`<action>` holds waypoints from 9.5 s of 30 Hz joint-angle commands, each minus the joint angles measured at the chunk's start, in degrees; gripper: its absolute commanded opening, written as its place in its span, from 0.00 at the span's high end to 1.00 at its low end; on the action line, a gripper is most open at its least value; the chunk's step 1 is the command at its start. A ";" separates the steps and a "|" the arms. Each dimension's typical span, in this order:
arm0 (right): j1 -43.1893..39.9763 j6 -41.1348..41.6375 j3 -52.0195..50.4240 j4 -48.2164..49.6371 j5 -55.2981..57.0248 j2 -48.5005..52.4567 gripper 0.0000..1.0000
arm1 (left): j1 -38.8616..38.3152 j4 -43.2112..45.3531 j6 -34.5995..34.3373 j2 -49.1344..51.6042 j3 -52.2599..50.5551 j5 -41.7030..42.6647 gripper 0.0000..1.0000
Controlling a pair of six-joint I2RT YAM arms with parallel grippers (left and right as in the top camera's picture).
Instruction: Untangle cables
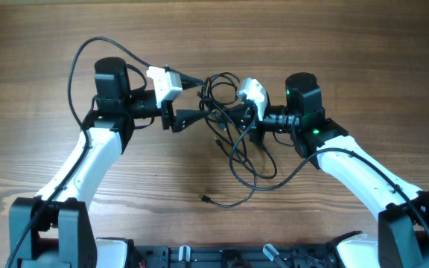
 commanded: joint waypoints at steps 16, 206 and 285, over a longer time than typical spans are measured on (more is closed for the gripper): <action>-0.09 -2.54 0.22 -1.29 -2.27 -0.74 0.95 | -3.32 -10.43 13.57 -0.50 -0.07 -3.13 0.91; -11.08 20.20 26.97 -1.03 49.20 -1.14 0.96 | -1.99 -11.54 -23.71 -4.31 -0.07 -23.19 0.00; -5.86 -0.28 16.72 -47.50 20.94 8.37 0.96 | -1.99 -15.06 -23.74 -4.31 -0.07 -36.30 0.00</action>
